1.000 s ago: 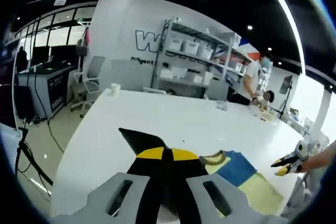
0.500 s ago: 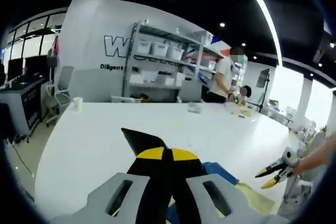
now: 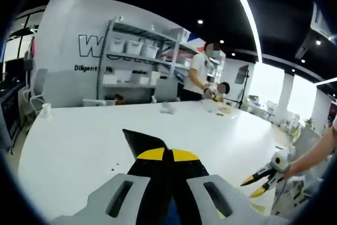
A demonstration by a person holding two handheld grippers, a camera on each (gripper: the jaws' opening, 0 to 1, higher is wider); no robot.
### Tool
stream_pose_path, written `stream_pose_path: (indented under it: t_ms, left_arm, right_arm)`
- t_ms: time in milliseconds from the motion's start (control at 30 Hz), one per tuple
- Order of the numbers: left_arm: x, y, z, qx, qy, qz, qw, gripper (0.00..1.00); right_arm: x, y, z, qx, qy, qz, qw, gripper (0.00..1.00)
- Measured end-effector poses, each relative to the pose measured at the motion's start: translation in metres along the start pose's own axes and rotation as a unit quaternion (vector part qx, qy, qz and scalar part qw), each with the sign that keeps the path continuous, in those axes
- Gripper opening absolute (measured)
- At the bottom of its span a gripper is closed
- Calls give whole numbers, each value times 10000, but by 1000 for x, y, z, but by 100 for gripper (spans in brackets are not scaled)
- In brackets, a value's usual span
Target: Fold the garment on the visible template until the final outline fits inside the template.
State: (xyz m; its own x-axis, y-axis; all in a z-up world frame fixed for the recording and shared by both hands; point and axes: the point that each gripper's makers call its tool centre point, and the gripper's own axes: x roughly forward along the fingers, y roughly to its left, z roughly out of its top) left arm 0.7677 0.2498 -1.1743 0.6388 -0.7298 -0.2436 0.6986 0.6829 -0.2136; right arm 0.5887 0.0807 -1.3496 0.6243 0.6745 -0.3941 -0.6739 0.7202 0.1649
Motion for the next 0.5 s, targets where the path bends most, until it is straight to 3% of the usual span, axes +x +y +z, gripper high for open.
stream_pose_path:
  t_ms: [233, 400, 500]
  left_arm:
    - [23, -35, -21, -34, 256, -501, 9984, 2]
    - [41, -59, -51, 25, 610, -795, 9950, 2]
    - [51, -75, -79, 389, 1008, -996, 9891, 2]
  right_arm:
    - [-7, -5, -6, 83, -9, -89, 9999, 32]
    - [-9, -7, -10, 155, -14, -136, 9998, 32]
    - [-10, -7, -12, 180, -7, -149, 9997, 32]
